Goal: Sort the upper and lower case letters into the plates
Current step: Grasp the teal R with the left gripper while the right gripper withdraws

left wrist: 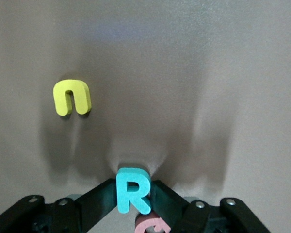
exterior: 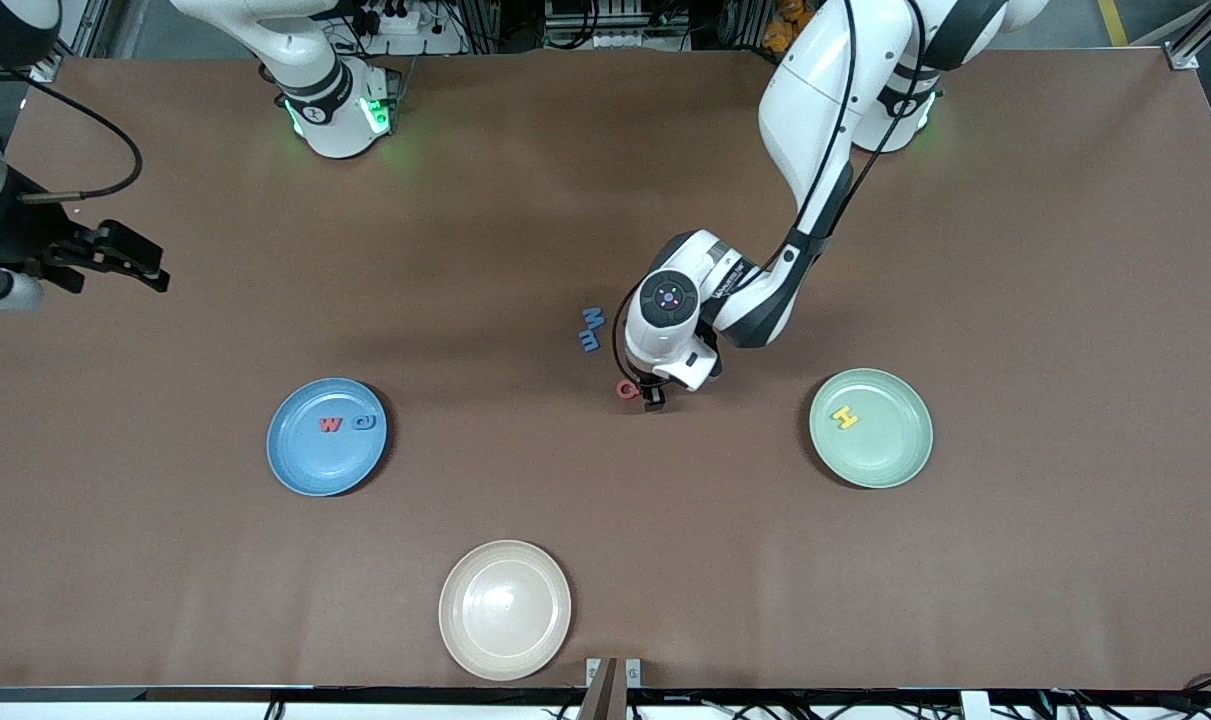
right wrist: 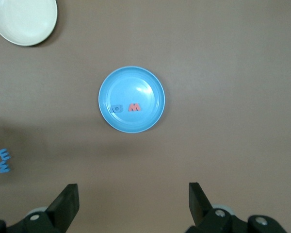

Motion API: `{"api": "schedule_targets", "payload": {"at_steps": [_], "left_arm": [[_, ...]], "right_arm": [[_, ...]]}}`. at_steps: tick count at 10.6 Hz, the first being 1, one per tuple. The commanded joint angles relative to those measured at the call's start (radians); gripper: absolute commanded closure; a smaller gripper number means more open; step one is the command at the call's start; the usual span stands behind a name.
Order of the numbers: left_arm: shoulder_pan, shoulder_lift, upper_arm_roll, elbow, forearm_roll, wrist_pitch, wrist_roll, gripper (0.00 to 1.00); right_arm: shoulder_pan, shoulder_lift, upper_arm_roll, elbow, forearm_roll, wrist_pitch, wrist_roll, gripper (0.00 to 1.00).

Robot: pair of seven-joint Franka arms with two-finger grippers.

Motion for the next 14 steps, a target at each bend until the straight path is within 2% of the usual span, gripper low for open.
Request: {"api": "schedule_targets", "payload": {"at_steps": [1,4,10,12,14], "left_arm": [[0.002,0.008,0.005,0.003,0.025,-0.048,0.065,0.83],[0.050,-0.044,-0.002,0.015,0.014,-0.171,0.152,0.83],[0.189,-0.184,-0.004,0.017,-0.058,-0.441,0.509,0.83],[0.257,-0.207,-0.001,0.006,-0.043,-0.528,0.667,0.83],[0.313,-0.209,0.002,0.004,-0.018,-0.533,0.792,0.82]], "right_arm": [[-0.026,0.007,0.009,0.047,0.024,-0.026,-0.019,0.00],[-0.025,0.006,0.014,0.064,0.010,-0.066,-0.018,0.00],[-0.025,-0.008,0.017,0.098,0.010,-0.112,-0.022,0.00],[-0.020,-0.006,0.037,0.100,0.016,-0.115,-0.012,0.00],[0.021,0.001,0.090,0.100,0.008,-0.086,0.083,0.00]]}}
